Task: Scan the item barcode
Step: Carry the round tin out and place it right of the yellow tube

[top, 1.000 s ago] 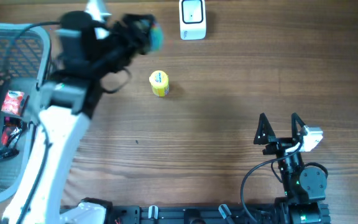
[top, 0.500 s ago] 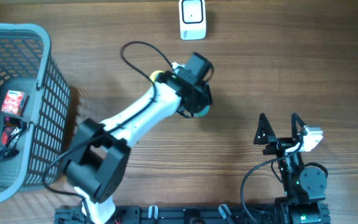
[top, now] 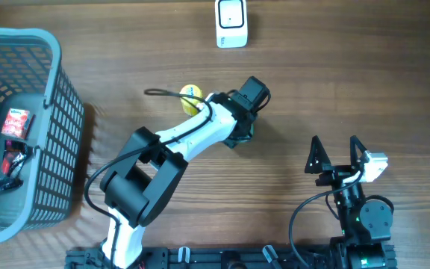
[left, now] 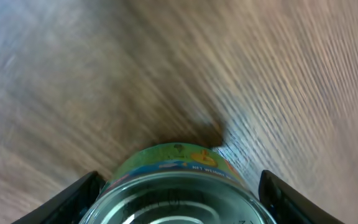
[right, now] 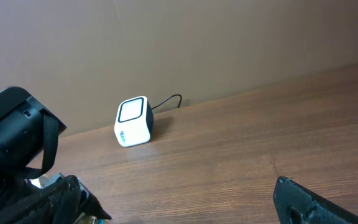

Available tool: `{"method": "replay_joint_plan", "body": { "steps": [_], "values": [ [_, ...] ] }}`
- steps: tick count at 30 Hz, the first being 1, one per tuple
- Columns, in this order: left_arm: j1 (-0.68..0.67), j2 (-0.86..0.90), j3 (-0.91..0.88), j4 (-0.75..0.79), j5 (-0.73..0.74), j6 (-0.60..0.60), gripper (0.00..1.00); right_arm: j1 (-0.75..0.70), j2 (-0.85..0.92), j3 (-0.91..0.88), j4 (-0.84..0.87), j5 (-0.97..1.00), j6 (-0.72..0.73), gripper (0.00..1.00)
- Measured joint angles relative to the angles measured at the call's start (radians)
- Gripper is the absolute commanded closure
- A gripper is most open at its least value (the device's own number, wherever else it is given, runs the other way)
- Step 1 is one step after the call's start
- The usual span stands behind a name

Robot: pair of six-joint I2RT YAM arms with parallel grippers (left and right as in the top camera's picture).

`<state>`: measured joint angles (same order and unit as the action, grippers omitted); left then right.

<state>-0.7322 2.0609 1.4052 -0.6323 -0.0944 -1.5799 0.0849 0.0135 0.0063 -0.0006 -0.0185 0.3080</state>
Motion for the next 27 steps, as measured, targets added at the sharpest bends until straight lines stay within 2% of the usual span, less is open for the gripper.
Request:
{"method": "replay_joint_plan", "body": {
  "steps": [1,3,5,13,16,19,22,23,25,26,27],
  "values": [
    [0.000,0.001,0.000,-0.002,0.018,-0.102,0.07,0.000,0.000,0.000,0.000,0.000,0.000,0.00],
    [0.000,0.001,0.004,0.001,0.026,-0.157,0.07,0.000,0.000,0.000,0.000,0.000,0.000,0.00],
    [-0.001,0.002,0.007,-0.001,0.033,-0.206,0.00,0.000,0.000,0.000,0.000,0.000,0.000,0.00],
    [0.000,0.002,0.010,-0.002,0.029,-0.267,0.00,0.000,0.000,0.000,0.000,0.000,0.000,0.00],
    [-0.001,-0.002,0.011,-0.046,0.032,-0.268,0.00,0.000,0.000,0.000,0.000,0.000,0.000,0.00],
    [-0.001,-0.037,-0.005,-0.074,0.003,-0.205,0.00,0.000,0.000,0.000,0.000,0.000,0.000,0.00],
    [-0.001,-0.179,-0.012,-0.078,-0.062,0.075,0.00,0.000,0.000,0.000,0.000,0.000,0.000,0.00],
    [-0.001,-0.291,-0.012,-0.076,-0.089,0.227,0.00,0.000,0.000,0.000,0.000,0.000,0.000,0.00],
    [-0.001,-0.424,-0.011,-0.027,-0.112,0.452,0.00,0.000,0.000,0.000,0.000,0.000,0.000,0.00],
    [0.000,-0.473,-0.012,0.004,-0.109,0.589,0.00,0.000,0.000,0.000,0.000,0.000,0.000,0.00],
    [0.000,-0.568,-0.012,0.024,-0.098,0.851,0.00,0.000,0.000,0.000,0.000,0.000,0.000,0.00]
  ]
}}
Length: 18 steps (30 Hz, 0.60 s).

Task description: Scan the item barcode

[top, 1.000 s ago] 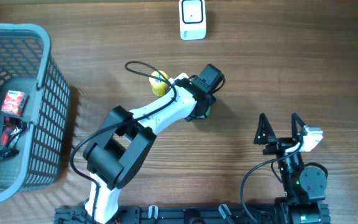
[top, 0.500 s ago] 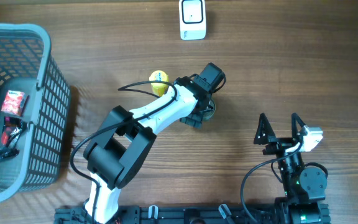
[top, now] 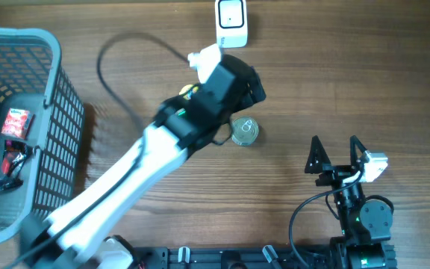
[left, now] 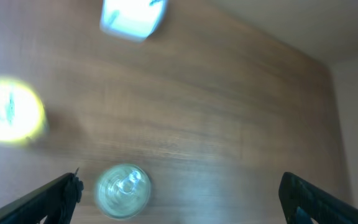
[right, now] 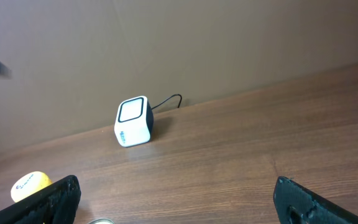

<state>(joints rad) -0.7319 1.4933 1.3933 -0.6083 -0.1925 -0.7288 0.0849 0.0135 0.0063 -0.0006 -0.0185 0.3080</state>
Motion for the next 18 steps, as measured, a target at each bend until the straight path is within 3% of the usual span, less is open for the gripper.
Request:
{"method": "replay_joint_plan", "body": {
  "steps": [2,4,6,8,10,13,15,16,18],
  "values": [
    [0.002,-0.119,0.002,-0.069,0.012,0.272,0.00,0.000,0.000,0.000,0.000,0.000,0.000,0.00],
    [0.032,-0.256,0.004,-0.157,-0.006,0.451,0.00,0.000,0.000,0.000,0.000,0.000,0.000,0.00],
    [0.114,-0.385,0.017,-0.135,-0.080,0.537,0.00,0.000,0.000,0.000,0.000,0.000,0.000,0.00],
    [0.263,-0.537,0.040,-0.059,-0.234,0.547,0.00,0.000,0.000,0.000,0.000,0.000,0.000,0.00],
    [0.458,-0.658,0.064,-0.036,-0.370,0.494,0.00,0.000,0.000,0.000,0.000,0.000,0.000,0.00],
    [0.734,-0.727,0.087,-0.132,-0.480,0.354,0.00,0.000,0.000,0.000,0.000,0.000,0.000,0.00],
    [0.890,-0.695,0.081,-0.226,-0.502,0.234,0.00,0.000,0.000,0.000,0.000,0.000,0.000,0.00],
    [0.967,-0.659,0.078,-0.288,-0.505,0.092,0.00,0.000,0.000,0.000,0.000,0.000,0.000,0.00],
    [1.120,-0.482,0.061,-0.426,-0.450,-0.058,0.00,0.000,0.000,0.000,0.000,0.000,0.000,0.00]
  ]
}}
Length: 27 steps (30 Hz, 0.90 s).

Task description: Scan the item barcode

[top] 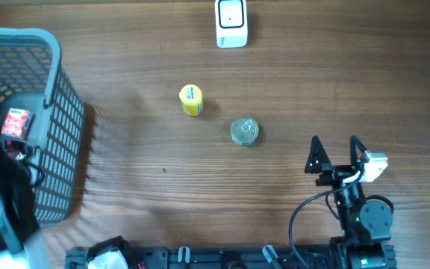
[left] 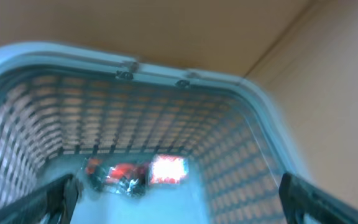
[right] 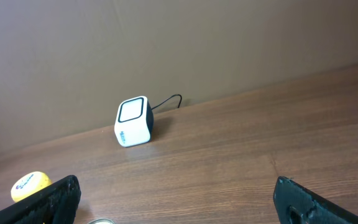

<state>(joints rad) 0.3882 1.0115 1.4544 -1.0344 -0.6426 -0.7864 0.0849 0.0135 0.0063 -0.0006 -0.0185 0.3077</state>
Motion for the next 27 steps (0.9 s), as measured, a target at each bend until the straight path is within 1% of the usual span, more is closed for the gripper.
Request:
{"method": "replay_joint_plan", "body": {
  "steps": [1,3,4,6,7,10,11,12,13,16,19,22,27],
  "values": [
    [0.068,0.074,-0.002,-0.050,0.028,-0.073,0.00,0.000,0.000,0.000,0.000,0.000,0.000,0.00],
    [0.136,0.228,-0.004,-0.080,0.064,-0.195,0.00,0.000,0.000,0.000,0.000,0.000,0.000,0.00],
    [0.151,0.315,-0.006,-0.080,0.087,-0.249,0.00,0.000,0.000,0.000,0.000,0.000,0.000,0.00],
    [0.158,0.428,-0.010,-0.086,0.109,-0.306,0.00,0.000,0.000,0.000,0.000,0.000,0.000,0.00],
    [0.159,0.506,-0.015,-0.080,0.123,-0.365,0.00,0.000,0.000,0.000,0.000,0.000,0.000,0.00],
    [0.160,0.563,-0.024,0.035,0.168,-0.387,0.00,0.000,0.000,0.000,0.000,0.000,0.000,0.00],
    [0.160,0.582,-0.029,0.093,0.186,-0.361,0.00,0.000,0.000,0.000,0.000,0.000,0.000,0.00],
    [0.160,0.608,-0.031,0.175,0.206,-0.297,0.00,0.000,0.000,0.000,0.000,0.000,0.000,0.00],
    [0.160,0.628,-0.032,0.250,0.222,-0.200,0.00,0.000,0.000,0.000,0.000,0.000,0.000,0.00],
    [0.161,0.667,-0.032,0.338,0.234,-0.062,0.00,0.000,0.000,0.000,0.000,0.000,0.000,0.00],
    [0.162,0.750,-0.032,0.394,0.260,0.001,0.00,0.000,0.000,0.000,0.000,0.000,0.000,0.00],
    [0.162,0.877,-0.032,0.437,0.286,0.026,0.00,0.000,0.000,0.000,0.000,0.000,0.000,0.00],
    [0.162,0.981,-0.034,0.538,0.339,0.102,0.00,0.000,0.000,0.000,0.000,0.000,0.000,0.00]
  ]
}}
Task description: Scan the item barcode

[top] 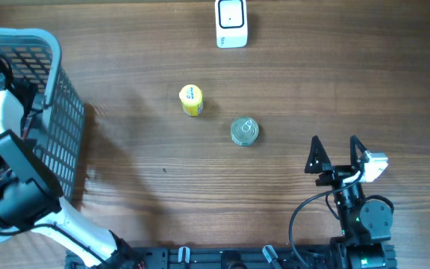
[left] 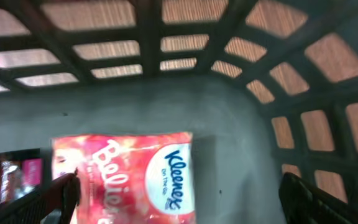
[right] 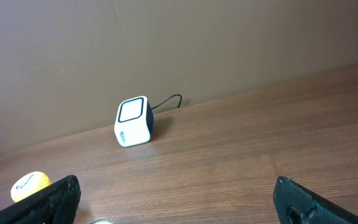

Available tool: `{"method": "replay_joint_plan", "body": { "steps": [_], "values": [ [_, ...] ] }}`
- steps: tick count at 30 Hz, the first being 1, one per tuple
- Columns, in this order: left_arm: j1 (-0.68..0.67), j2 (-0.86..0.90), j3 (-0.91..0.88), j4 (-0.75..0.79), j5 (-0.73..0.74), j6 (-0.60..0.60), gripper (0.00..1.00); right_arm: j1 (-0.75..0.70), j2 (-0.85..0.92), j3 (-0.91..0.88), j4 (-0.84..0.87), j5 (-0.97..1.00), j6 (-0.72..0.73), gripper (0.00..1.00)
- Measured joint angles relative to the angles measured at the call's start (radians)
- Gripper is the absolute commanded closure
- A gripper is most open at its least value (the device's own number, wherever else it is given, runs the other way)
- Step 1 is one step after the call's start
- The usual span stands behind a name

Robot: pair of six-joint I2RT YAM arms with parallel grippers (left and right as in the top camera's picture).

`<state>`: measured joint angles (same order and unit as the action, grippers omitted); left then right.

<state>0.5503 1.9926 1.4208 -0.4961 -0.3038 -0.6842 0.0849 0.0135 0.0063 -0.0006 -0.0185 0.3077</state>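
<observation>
My left arm reaches down into the grey mesh basket (top: 28, 33) at the far left, hiding its gripper in the overhead view. In the left wrist view my left gripper (left: 179, 211) is open, close above a red Kleenex tissue pack (left: 129, 180) lying on the basket floor. The white cube scanner (top: 231, 22) stands at the back of the table, also in the right wrist view (right: 133, 121). My right gripper (top: 337, 155) rests open near the front right, holding nothing.
A yellow item (top: 191, 100) and a round tin can (top: 245, 131) stand on the wooden table between basket and scanner. The basket's mesh wall (left: 185, 43) rises all around the left gripper. Another dark red packet (left: 11, 177) lies left of the tissue pack.
The left gripper was above the basket looking in at small red packs. Now it is low inside the basket, right over the tissue pack. The right arm has not moved.
My left gripper had the tin can between its fingers on the table beside the yellow item. Then it was raised and open, with the can left standing. Then it was over the basket, and now it is down inside, above the tissue pack.
</observation>
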Motion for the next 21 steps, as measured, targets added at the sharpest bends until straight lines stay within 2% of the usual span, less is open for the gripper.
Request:
{"method": "replay_joint_plan", "body": {
  "steps": [7,21],
  "values": [
    [0.000,0.031,0.002,0.037,0.003,0.044,0.00,0.000,0.000,0.000,0.000,0.000,0.000,0.00],
    [0.001,-0.042,0.005,-0.085,-0.001,0.058,0.00,0.000,0.000,0.000,0.000,0.000,0.000,0.00]
  ]
}}
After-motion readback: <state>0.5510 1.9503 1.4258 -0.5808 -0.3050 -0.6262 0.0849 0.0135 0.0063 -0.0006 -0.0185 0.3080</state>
